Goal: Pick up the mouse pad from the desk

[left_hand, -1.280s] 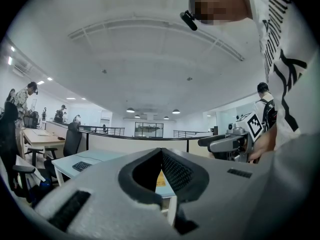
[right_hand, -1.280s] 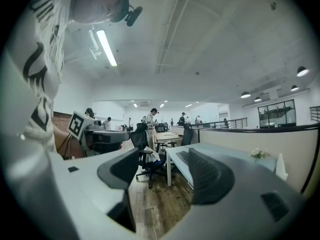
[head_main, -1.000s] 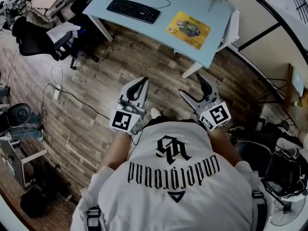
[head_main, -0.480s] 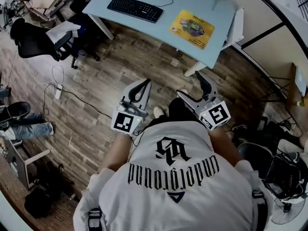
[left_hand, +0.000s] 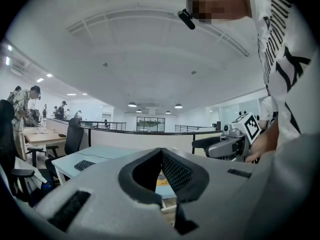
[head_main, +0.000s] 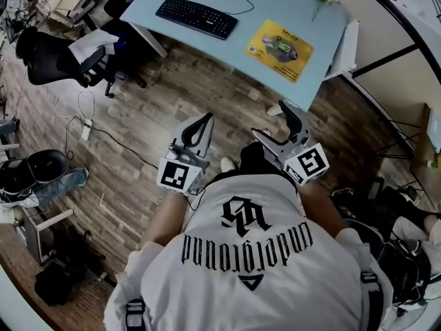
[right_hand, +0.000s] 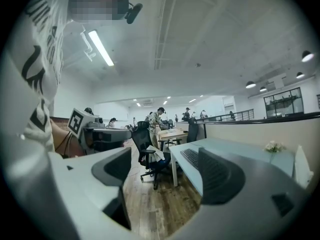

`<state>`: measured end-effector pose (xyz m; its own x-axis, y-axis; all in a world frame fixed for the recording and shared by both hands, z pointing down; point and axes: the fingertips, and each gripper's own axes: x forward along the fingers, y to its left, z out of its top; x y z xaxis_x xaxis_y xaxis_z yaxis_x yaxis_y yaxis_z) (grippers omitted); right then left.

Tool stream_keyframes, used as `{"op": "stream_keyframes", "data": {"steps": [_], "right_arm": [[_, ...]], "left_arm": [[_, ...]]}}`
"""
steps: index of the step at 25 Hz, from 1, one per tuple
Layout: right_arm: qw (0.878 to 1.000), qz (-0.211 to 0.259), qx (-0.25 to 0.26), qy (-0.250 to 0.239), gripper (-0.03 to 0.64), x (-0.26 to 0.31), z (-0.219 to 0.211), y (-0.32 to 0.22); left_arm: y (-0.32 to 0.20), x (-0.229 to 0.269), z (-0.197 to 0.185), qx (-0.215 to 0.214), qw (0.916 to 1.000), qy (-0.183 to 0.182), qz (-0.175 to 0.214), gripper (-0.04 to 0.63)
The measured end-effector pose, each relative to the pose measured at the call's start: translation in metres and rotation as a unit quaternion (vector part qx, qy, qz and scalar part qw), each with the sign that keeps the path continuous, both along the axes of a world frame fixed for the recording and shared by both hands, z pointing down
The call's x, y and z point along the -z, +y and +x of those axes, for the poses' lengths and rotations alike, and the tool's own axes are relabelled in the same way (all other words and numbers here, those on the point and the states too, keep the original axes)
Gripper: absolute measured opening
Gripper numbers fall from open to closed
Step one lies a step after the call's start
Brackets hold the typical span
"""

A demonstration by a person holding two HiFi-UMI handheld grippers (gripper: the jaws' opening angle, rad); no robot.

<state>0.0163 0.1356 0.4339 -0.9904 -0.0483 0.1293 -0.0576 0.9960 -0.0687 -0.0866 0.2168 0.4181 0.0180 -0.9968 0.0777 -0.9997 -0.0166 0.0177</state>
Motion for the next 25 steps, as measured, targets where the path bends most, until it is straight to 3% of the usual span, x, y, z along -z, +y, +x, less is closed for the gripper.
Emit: {"op": "stream_keyframes", "data": {"steps": [13, 25], "right_arm": [[1.000, -0.004, -0.028, 0.009, 0.410, -0.005, 0.004, -0.152], [0.995, 0.006, -0.103, -0.007, 0.400, 0.003, 0.088, -0.257]], "left_arm": [[-0.144, -0.010, -0.003, -0.021, 0.9996, 0.014, -0.016, 0.008], [-0.274, 0.004, 0.061, -0.112, 0.9936, -0.010, -0.012, 0.008]]}}
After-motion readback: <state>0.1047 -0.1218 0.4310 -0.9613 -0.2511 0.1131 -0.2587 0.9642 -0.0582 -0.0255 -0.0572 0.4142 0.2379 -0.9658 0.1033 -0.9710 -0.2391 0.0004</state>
